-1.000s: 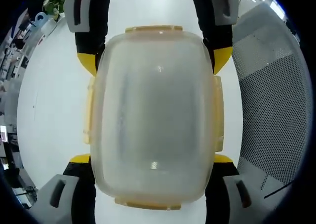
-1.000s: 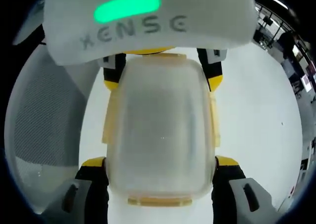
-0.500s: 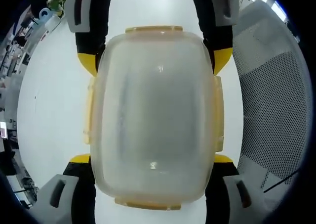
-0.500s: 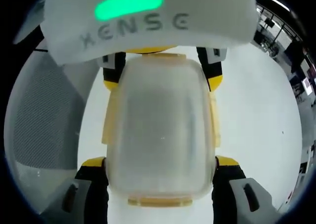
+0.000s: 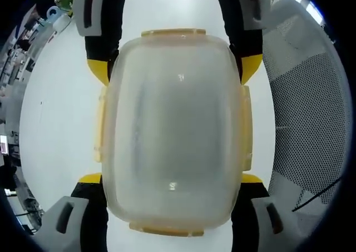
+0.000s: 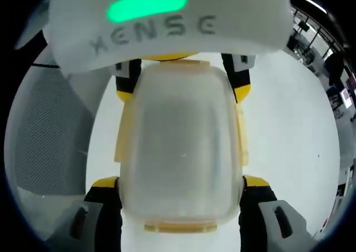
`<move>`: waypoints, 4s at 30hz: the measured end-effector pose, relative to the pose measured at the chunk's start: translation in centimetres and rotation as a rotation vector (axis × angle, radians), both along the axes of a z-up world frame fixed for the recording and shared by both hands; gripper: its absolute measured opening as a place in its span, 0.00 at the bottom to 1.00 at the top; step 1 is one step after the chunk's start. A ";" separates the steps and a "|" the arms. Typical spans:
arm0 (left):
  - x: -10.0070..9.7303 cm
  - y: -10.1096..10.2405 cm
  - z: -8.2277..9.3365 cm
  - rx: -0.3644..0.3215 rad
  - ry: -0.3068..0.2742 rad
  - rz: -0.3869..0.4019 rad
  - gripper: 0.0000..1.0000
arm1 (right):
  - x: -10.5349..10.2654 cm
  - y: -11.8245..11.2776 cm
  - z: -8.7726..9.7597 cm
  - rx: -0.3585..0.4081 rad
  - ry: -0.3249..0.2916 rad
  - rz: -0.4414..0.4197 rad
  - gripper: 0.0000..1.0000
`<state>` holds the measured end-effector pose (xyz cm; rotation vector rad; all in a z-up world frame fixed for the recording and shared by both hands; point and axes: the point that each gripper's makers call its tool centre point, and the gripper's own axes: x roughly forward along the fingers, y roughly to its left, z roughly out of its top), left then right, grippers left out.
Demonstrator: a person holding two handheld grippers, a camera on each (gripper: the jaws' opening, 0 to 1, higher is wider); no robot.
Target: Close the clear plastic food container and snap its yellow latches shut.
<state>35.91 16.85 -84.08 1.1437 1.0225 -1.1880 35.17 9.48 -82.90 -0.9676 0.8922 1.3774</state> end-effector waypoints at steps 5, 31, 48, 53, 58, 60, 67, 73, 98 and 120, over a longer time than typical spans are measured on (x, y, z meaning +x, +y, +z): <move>0.0 0.0 0.0 0.003 0.001 0.000 0.94 | 0.0 0.0 0.0 -0.007 0.000 0.003 0.88; 1.5 0.2 -0.1 0.012 0.004 -0.008 0.95 | 1.3 0.1 -0.1 -0.006 0.003 0.000 0.88; 3.2 0.1 0.0 0.009 0.002 -0.013 0.95 | 3.0 0.0 0.0 -0.009 0.002 -0.003 0.88; 3.9 0.1 0.0 0.008 0.001 -0.011 0.95 | 3.7 0.0 0.0 -0.007 0.002 -0.004 0.88; 4.4 0.1 0.0 0.008 0.001 -0.009 0.95 | 4.3 0.0 0.1 -0.005 0.002 -0.005 0.88; 4.7 0.1 0.0 0.009 0.001 -0.010 0.95 | 4.5 0.0 0.1 -0.003 0.002 -0.006 0.88; 5.7 0.2 0.1 0.013 0.001 -0.010 0.95 | 5.6 0.1 0.1 -0.001 0.002 -0.009 0.88; 6.5 0.2 0.1 0.019 0.001 -0.022 0.95 | 6.4 0.1 0.1 0.003 0.003 -0.019 0.88; 9.3 0.0 0.1 0.017 0.001 -0.021 0.95 | 9.0 -0.1 0.2 0.000 0.003 -0.018 0.88; 10.9 -0.2 0.0 0.013 0.001 -0.017 0.95 | 10.6 -0.3 0.2 -0.003 0.002 -0.010 0.88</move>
